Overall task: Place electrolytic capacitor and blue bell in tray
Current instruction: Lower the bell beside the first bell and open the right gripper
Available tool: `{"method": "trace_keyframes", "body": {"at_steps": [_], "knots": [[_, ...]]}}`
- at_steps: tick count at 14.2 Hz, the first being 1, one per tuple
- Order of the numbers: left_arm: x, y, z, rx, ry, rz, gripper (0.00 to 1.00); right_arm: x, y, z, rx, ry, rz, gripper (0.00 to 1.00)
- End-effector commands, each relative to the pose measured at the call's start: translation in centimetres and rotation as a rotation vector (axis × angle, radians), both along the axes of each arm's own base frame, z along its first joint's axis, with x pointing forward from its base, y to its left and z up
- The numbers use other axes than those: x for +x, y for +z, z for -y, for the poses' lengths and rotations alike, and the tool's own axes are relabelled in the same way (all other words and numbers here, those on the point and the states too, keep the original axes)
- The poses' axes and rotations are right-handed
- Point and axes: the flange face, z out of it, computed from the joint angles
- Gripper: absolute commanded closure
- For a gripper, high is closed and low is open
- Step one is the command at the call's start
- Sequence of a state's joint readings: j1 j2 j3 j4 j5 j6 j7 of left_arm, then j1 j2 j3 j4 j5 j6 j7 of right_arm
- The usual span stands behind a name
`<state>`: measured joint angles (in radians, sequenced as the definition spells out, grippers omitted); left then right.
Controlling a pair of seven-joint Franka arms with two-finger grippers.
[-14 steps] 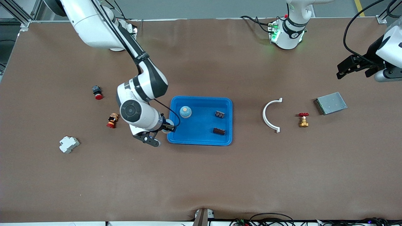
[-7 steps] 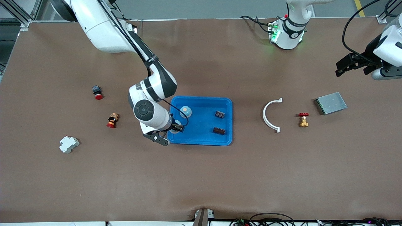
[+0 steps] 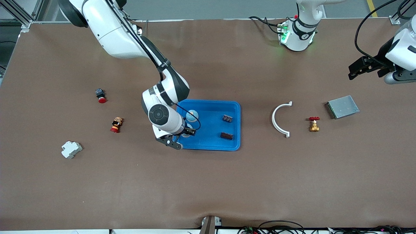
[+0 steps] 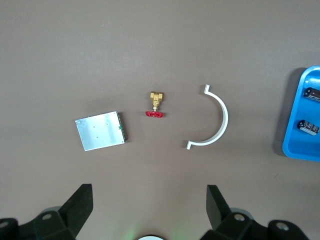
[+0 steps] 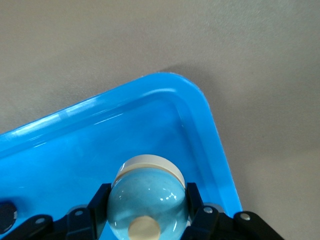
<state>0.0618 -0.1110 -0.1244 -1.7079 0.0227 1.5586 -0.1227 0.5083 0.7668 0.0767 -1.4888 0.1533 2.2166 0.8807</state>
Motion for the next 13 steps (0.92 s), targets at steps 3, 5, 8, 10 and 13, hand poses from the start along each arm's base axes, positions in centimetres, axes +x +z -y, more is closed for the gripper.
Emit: {"method": "trace_keyframes", "body": {"at_steps": [3, 5, 8, 10, 13], "knots": [[-0.1, -0.3, -0.1, 0.023, -0.014, 0.013, 0.00, 0.1, -1.4, -1.3, 0.001, -0.010, 0.015, 0.82], [0.0, -0.6, 0.0, 0.023, -0.015, 0.013, 0.00, 0.0, -1.9, -1.3, -0.001, -0.010, 0.012, 0.81], [0.0, -0.7, 0.0, 0.023, -0.015, 0.015, 0.00, -0.2, -2.4, -1.4, -0.004, -0.006, 0.007, 0.81], [0.0, -0.9, -0.2, 0.023, -0.013, 0.010, 0.00, -0.1, -2.4, -1.3, -0.005, -0.007, 0.008, 0.80], [-0.2, -0.6, -0.2, 0.022, -0.011, 0.014, 0.00, -0.1, -2.4, -1.3, -0.005, -0.007, 0.008, 0.73]]}}
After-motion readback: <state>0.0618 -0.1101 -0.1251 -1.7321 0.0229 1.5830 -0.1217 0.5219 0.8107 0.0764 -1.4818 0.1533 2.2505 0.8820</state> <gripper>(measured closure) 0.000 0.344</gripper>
